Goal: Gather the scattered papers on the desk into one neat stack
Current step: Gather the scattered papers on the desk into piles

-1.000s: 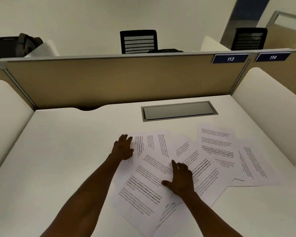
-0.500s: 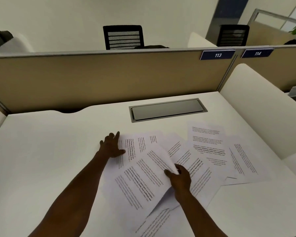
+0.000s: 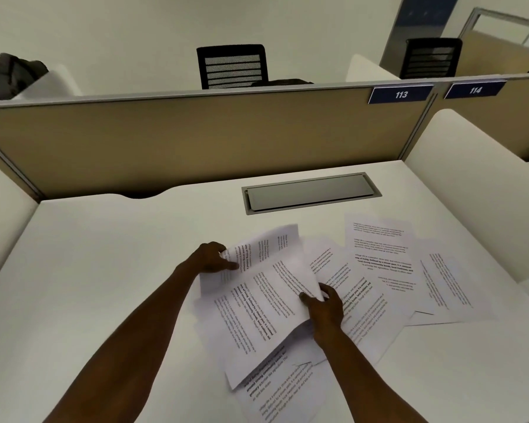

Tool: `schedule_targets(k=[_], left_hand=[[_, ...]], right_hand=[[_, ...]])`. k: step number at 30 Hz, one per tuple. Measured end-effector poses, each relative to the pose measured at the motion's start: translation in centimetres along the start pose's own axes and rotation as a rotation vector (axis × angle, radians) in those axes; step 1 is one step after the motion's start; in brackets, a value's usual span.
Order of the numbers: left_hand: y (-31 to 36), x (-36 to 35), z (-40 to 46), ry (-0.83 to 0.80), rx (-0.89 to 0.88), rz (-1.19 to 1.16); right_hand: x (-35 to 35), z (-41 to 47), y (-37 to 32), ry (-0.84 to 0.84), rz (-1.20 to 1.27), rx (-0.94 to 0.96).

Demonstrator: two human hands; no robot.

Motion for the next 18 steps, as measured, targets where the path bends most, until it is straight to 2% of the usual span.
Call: schedule_targets(k=[5,10,14,18], left_hand=[[0.1,0.3,-4.0,-0.256,-0.074,-0.386],[-0.1,-1.5,-8.6,-0.434,-0.163,-0.679],[0.0,-3.9,-10.9,-0.386,-0.151,-0.782],[0.7,-6.6,-13.2,-0.227,-0.178,-0.788]], right_hand=[[-1.1,-0.2,-0.5,-0.164,0.235,-0.048],[-1.4,-0.8,-1.7,-0.277,0.33,-0.09],[-1.6,-1.4,-2.1,-0.298,0.324,-0.124],[-1.5,-1.9,-1.8,-0.27,0.286,-0.141]])
Point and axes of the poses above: each hand's wrist, its own z-axis towards the middle knuckle, its own x-axis out of the back of the hand, y = z × x, the point moved 4 cm from there along z, towards the middle knuckle, and after that the axes turned 14 degrees about -y, right-handed, at the moved point
